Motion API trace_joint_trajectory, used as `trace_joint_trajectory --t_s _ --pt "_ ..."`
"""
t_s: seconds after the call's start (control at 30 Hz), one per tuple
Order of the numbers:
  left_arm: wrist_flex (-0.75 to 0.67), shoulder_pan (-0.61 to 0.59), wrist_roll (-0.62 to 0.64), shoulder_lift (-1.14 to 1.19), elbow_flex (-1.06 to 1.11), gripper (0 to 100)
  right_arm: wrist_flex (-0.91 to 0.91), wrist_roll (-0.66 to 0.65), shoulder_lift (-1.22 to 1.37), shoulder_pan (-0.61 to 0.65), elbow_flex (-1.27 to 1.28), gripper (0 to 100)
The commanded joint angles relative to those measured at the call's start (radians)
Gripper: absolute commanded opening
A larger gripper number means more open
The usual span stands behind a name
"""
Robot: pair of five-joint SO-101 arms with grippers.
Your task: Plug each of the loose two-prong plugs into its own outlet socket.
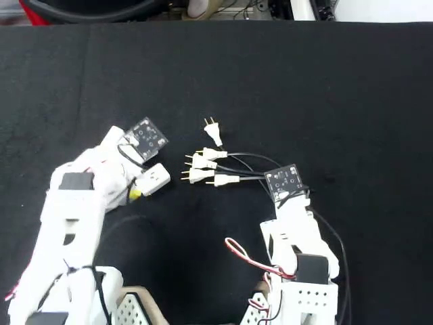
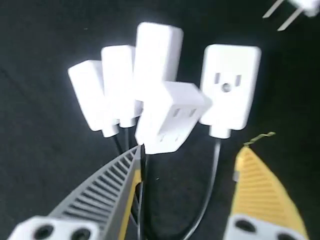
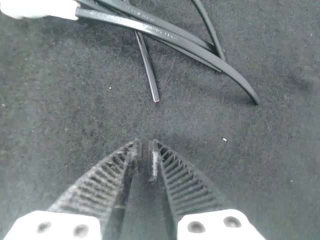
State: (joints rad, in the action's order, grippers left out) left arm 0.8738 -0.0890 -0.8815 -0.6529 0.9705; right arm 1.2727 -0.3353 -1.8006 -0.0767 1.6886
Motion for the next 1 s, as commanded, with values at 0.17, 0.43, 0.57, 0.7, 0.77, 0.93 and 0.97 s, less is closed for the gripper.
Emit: trace_joint_trajectory --t_s 0.17,0.43,0.57,0.7,0.77,0.93,0.97 --pt "-0.048 -0.051 -0.087 0.255 -0.156 27 0.008 0.006 -0.041 -0.017 -0.002 3.6" --pt "-0.255 -0.05 -0.083 0.358 -0.074 26 0.008 0.006 -0.041 -0.017 -0.002 3.6" --pt "-0.285 -0.058 -0.087 0.359 -0.064 26 0.008 0.006 -0.041 -0.017 -0.002 3.6" --pt "-0.287 -0.067 -0.1 0.368 -0.084 26 0.008 0.006 -0.041 -0.017 -0.002 3.6" --pt "-0.287 -0.064 -0.12 0.37 -0.085 26 0.008 0.006 -0.041 -0.017 -0.002 3.6" --pt "-0.292 -0.065 -0.123 0.371 -0.087 26 0.008 0.006 -0.041 -0.017 -0.002 3.6" --pt "-0.305 -0.065 -0.121 0.371 -0.079 25 0.008 0.006 -0.041 -0.017 -0.002 3.6"
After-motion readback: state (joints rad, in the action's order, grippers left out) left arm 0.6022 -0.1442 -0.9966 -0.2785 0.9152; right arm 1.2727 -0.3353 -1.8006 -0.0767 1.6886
